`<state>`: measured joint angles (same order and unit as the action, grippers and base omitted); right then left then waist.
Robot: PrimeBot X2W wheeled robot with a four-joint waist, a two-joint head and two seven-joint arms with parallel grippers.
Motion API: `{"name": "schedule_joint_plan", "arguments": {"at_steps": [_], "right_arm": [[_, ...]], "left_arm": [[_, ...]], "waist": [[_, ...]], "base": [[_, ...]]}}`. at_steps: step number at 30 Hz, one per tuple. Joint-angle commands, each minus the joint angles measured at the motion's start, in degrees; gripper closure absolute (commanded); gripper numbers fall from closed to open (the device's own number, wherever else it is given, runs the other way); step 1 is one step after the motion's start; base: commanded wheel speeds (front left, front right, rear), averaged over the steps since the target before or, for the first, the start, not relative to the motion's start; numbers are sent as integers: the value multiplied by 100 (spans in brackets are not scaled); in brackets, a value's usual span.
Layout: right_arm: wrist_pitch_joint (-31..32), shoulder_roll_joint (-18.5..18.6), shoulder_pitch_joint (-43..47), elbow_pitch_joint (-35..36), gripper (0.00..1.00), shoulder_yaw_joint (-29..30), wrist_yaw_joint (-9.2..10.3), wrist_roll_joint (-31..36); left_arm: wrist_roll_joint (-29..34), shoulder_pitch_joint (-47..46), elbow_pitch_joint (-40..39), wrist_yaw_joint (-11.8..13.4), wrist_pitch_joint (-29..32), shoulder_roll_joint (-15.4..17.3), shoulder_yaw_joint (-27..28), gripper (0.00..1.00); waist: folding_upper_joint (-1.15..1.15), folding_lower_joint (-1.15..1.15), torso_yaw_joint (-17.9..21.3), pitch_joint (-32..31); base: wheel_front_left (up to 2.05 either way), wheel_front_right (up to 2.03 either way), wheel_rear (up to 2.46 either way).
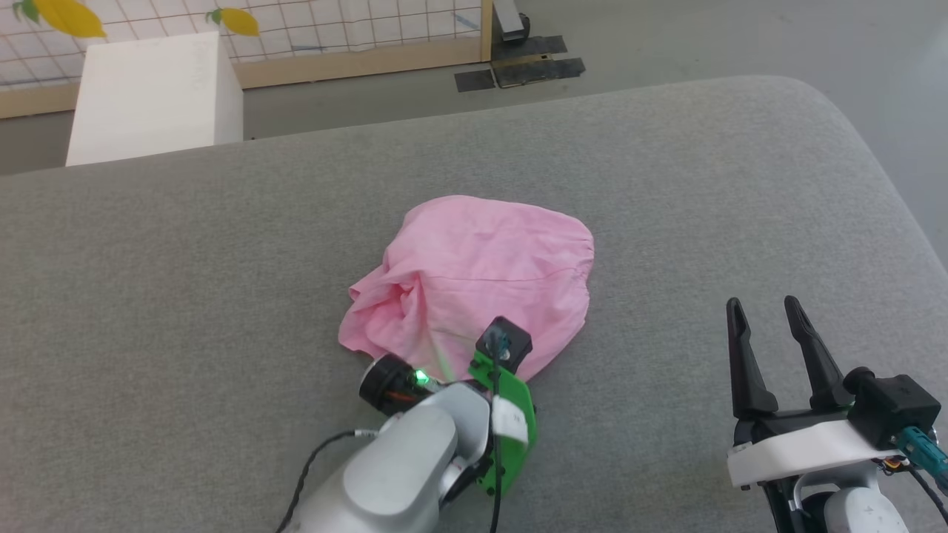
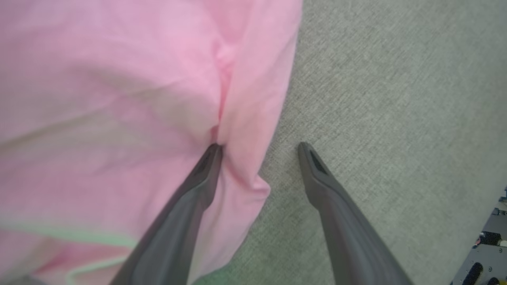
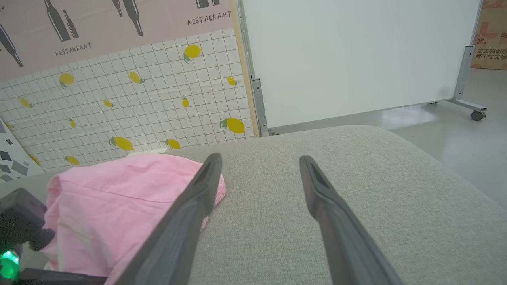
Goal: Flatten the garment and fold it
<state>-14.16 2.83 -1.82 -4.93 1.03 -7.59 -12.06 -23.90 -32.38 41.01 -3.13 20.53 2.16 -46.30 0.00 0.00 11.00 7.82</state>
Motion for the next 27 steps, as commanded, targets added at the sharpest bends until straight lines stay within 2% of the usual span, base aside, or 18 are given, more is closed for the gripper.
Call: {"name": "schedule_joint_plan", "arguments": {"at_steps": [1,2,4,8,13,16,21,24,27], "right_arm": [[-54,5,-94,-23,0,-23,10,-42],[-57,5,-90,-29,0,-27,10,-45],[-62,5,-81,-40,0,-23,10,-49],[-69,5,-54,-54,0,4,10,-39],[-74,5,-36,-45,0,-4,10,-22],[-75,5,-49,-31,0,-10,10,-16],[-77,5,-56,-34,0,-15,10,-26],[-78,5,-41,-36,0,-10,10,-29],[-79,5,-50,-40,0,-38,10,-40]], "left_arm": [[29,-25,222,31,330,88,-87,55],[16,-59,240,-2,443,90,-110,100],[-40,-131,145,-96,440,89,-117,100],[-204,-243,-359,-238,-220,83,-49,100],[-762,-436,-1541,-356,-1224,75,-146,100],[-1186,-604,-2282,-328,-1692,74,-214,100],[-1817,-775,-3059,32,-2338,73,-85,100],[-1873,-713,-2977,345,-2378,98,95,100],[-1938,-445,-2718,652,-2393,382,347,100]], "waist": [[0,0,71,23],[0,0,78,17],[0,0,79,-1],[0,0,12,-66],[0,0,-126,-132],[0,0,-211,-146],[0,0,-349,-173],[0,0,-430,-178],[0,0,-486,-176]], "base": [[0,0,0],[0,0,0],[0,0,0],[0,0,0],[0,0,0],[0,0,0],[0,0,0],[0,0,0],[0,0,0]]}}
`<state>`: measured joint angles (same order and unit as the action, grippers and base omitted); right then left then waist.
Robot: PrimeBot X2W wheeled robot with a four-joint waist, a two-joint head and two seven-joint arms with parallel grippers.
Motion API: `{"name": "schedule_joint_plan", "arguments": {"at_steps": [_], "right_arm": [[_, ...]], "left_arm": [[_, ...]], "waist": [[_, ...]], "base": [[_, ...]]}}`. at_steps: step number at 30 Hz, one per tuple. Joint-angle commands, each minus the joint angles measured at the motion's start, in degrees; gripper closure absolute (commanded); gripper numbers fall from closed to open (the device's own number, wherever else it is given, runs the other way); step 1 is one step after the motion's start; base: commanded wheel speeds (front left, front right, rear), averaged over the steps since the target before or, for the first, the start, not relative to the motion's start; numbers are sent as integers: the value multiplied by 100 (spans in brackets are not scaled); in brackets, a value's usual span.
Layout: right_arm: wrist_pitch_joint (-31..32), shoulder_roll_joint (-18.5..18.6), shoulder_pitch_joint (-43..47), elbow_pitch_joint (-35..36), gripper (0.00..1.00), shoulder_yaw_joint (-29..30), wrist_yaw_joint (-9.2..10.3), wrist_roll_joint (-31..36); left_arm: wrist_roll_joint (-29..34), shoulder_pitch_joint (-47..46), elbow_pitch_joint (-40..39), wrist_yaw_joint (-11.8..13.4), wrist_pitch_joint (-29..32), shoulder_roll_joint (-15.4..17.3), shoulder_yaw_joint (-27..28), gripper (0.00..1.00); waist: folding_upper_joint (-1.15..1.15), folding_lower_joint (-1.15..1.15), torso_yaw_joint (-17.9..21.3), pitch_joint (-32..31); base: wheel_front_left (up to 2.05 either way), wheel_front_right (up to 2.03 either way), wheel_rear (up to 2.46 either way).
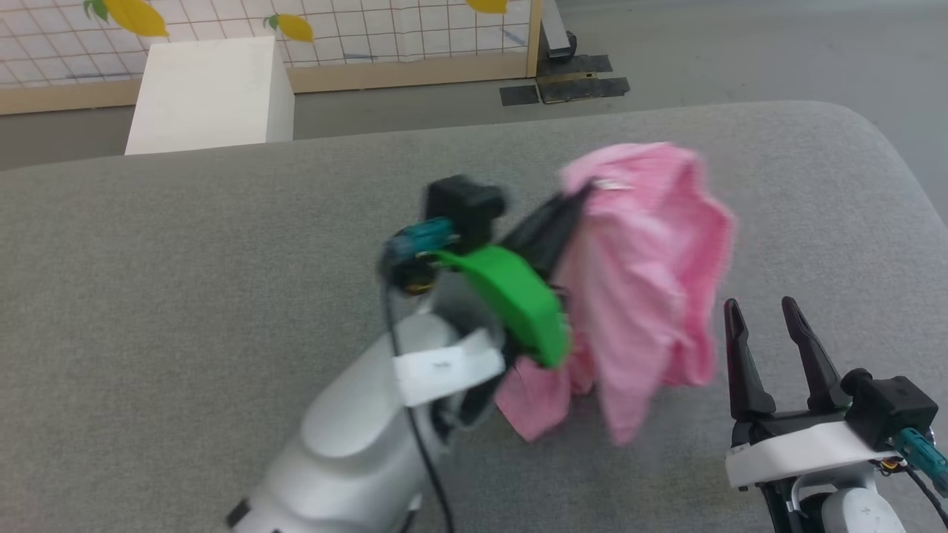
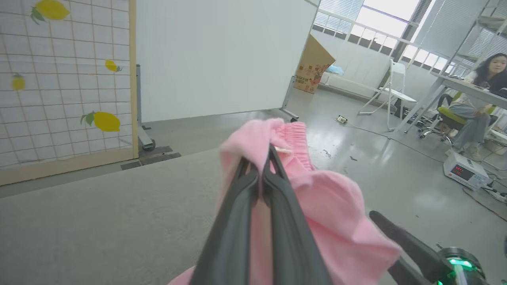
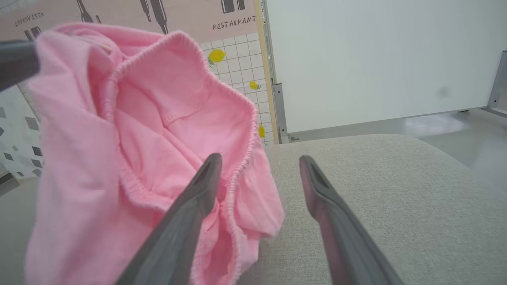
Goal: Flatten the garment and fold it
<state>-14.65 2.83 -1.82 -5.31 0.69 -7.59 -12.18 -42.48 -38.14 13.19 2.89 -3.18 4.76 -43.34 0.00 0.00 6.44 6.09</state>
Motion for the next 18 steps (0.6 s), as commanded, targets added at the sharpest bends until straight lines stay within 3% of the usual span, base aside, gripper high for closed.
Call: {"name": "schedule_joint_plan", "arguments": {"at_steps": [1,8,14,15,16,17,18], "right_arm": [[-30,5,-53,-1,0,-7,10,-30],[-31,5,-66,32,0,7,10,-6],[-28,5,-62,40,0,17,10,7],[-24,5,-61,42,0,23,10,11],[-21,5,-62,43,0,26,10,13],[-16,5,-66,41,0,23,10,18],[-13,5,-72,37,0,21,10,20]], "left_arm": [[-103,242,162,157,-39,231,141,100],[-276,1214,1118,1121,-173,1125,885,100],[-609,1900,1512,1463,76,1436,1165,100],[-654,1977,1503,1447,148,1448,1152,79],[-677,2020,1470,1428,170,1451,1144,50],[-683,2062,1416,1428,152,1457,1144,0],[-669,2090,1367,1431,119,1465,1137,0]], "waist": [[0,0,-47,-1],[0,0,-182,25],[0,0,-299,56],[0,0,-327,60],[0,0,-347,64],[0,0,-368,65],[0,0,-381,63]], "base": [[0,0,0],[0,0,0],[0,0,0],[0,0,0],[0,0,0],[0,0,0],[0,0,0]]}}
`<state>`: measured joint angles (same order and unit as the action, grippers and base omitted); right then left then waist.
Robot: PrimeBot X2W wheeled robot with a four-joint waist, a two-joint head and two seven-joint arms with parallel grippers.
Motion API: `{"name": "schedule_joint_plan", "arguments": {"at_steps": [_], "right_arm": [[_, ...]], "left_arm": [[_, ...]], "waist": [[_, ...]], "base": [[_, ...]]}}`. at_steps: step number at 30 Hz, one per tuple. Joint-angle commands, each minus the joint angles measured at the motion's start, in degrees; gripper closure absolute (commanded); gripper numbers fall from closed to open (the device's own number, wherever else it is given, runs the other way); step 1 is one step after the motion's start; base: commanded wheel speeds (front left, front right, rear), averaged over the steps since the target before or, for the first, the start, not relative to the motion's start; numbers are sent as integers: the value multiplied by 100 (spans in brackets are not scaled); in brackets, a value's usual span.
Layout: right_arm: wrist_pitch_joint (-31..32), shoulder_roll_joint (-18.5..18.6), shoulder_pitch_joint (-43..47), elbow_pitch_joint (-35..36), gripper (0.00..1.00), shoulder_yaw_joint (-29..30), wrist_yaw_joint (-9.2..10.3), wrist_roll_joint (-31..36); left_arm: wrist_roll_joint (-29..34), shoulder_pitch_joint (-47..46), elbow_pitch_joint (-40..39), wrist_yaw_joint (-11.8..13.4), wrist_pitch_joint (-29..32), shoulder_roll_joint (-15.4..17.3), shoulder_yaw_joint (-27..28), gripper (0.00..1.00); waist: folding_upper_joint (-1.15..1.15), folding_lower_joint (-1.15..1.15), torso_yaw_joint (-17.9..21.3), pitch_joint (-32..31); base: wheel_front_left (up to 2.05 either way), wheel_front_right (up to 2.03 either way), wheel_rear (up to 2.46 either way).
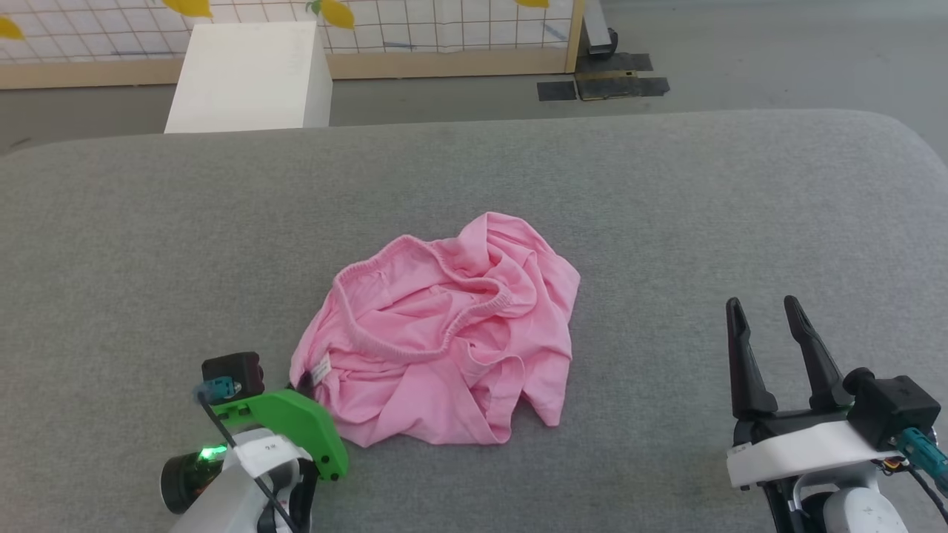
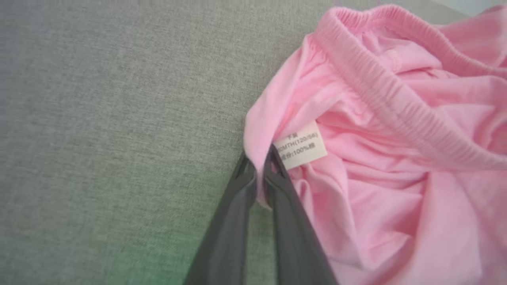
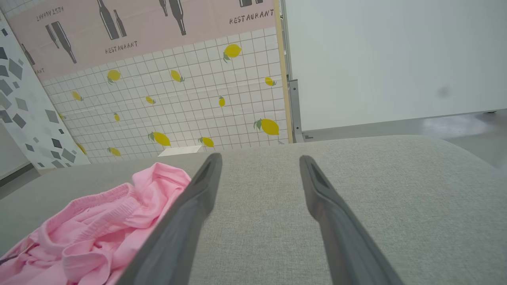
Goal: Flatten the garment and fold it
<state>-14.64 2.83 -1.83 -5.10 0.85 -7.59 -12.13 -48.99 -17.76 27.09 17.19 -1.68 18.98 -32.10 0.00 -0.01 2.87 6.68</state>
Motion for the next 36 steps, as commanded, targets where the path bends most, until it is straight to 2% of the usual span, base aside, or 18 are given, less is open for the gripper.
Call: {"name": "schedule_joint_plan", "arguments": {"at_steps": [1,5,7,11,14,18,25,33,34,36], "right_arm": [[-12,5,-76,11,0,1,10,17],[-8,5,-73,19,0,-6,10,13],[-2,5,-68,26,0,-11,10,20],[29,5,-58,44,0,-35,10,49],[56,5,-57,72,0,-51,10,66],[83,5,-76,92,0,-123,10,71],[69,5,-77,61,0,-182,10,8],[33,5,-72,19,0,-159,10,-44],[28,5,-75,13,0,-159,10,-50],[20,5,-82,3,0,-159,10,-59]], "left_arm": [[10,79,-110,18,-142,48,32,0],[260,129,-618,86,-981,36,189,0],[483,144,-926,69,-1211,21,225,0],[942,168,-1447,-134,-1314,-102,71,0],[1135,29,-1432,-326,-1267,-215,-234,0],[1237,-474,-991,-638,-869,-437,-634,0],[1212,-1405,181,-1116,255,-790,-1127,0],[1124,-2081,955,-1288,1673,-937,-1452,0],[1114,-2149,997,-1337,1845,-942,-1503,20],[1109,-2260,1059,-1433,2160,-939,-1606,100]], "waist": [[0,1,-42,-7],[0,1,-84,-48],[0,1,-96,-59],[0,1,-83,-78],[0,1,-49,-74],[0,1,66,-51],[0,1,395,10],[0,1,629,78],[0,1,643,84],[0,1,661,98]], "base": [[0,0,0],[0,0,0],[0,0,0],[0,0,0],[0,0,0],[0,0,0],[0,0,0],[0,0,0],[0,0,0],[0,0,0]]}}
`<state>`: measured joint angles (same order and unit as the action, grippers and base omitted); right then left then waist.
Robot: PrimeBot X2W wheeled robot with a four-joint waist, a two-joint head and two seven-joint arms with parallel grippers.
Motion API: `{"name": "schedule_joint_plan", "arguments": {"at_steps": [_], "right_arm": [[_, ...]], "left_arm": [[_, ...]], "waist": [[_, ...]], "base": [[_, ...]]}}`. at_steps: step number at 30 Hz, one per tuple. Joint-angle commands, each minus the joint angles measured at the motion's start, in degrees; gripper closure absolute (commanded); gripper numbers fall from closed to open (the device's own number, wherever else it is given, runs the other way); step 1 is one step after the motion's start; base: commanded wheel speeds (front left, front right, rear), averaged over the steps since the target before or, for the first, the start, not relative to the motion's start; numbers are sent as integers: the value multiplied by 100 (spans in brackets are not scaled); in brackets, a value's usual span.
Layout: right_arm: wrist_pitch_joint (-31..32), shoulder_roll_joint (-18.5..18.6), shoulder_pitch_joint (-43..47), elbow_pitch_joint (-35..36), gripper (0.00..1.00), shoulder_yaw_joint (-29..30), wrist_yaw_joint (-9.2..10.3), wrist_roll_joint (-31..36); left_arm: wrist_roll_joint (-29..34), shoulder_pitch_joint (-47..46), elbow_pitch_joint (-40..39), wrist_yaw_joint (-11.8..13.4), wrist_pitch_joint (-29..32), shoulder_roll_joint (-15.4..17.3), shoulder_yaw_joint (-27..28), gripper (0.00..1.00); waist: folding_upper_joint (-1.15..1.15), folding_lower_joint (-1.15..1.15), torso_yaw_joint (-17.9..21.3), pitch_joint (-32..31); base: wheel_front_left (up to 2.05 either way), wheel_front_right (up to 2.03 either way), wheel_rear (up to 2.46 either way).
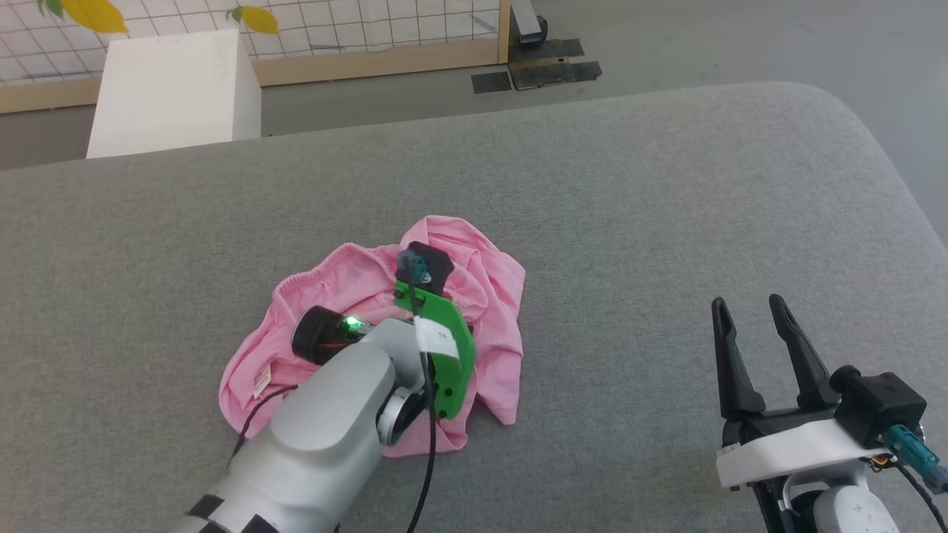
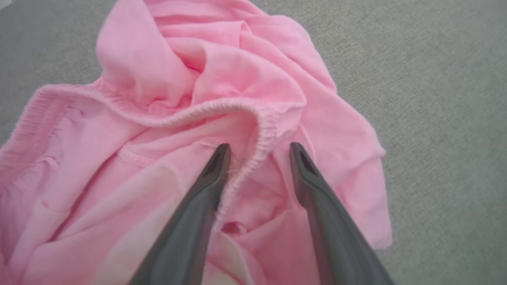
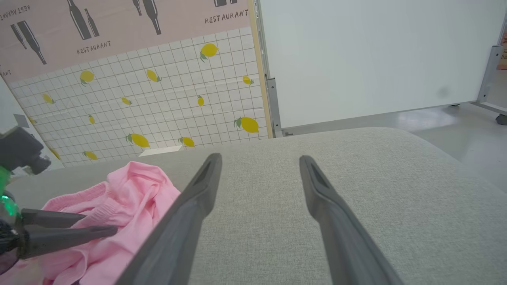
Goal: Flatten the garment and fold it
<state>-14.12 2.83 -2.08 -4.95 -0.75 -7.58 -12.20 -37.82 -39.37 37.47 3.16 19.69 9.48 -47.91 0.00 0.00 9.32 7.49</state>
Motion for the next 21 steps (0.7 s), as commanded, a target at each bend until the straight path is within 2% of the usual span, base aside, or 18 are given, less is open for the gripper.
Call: {"name": "schedule_joint_plan", "arguments": {"at_steps": [1,5,14,17,21], "right_arm": [[-35,5,-63,-18,0,3,9,-58],[-51,5,-108,-30,0,9,9,-86],[-73,5,-155,-82,0,48,9,-72],[-77,5,-143,-88,0,51,9,-66],[-79,5,-111,-90,0,30,9,-65]], "left_arm": [[0,-154,16,-81,107,18,-64,100],[46,-440,-193,-253,-227,-33,-21,100],[-285,-1044,-1157,-546,-2183,-559,608,100],[-676,-1199,-1749,-583,-2812,-638,868,100],[-978,-1233,-2218,-431,-3111,-653,1036,100]], "waist": [[0,0,21,27],[0,0,21,82],[0,0,-123,73],[0,0,-199,11],[0,0,-282,-22]], "base": [[0,0,0],[0,0,0],[0,0,0],[0,0,0],[0,0,0]]}}
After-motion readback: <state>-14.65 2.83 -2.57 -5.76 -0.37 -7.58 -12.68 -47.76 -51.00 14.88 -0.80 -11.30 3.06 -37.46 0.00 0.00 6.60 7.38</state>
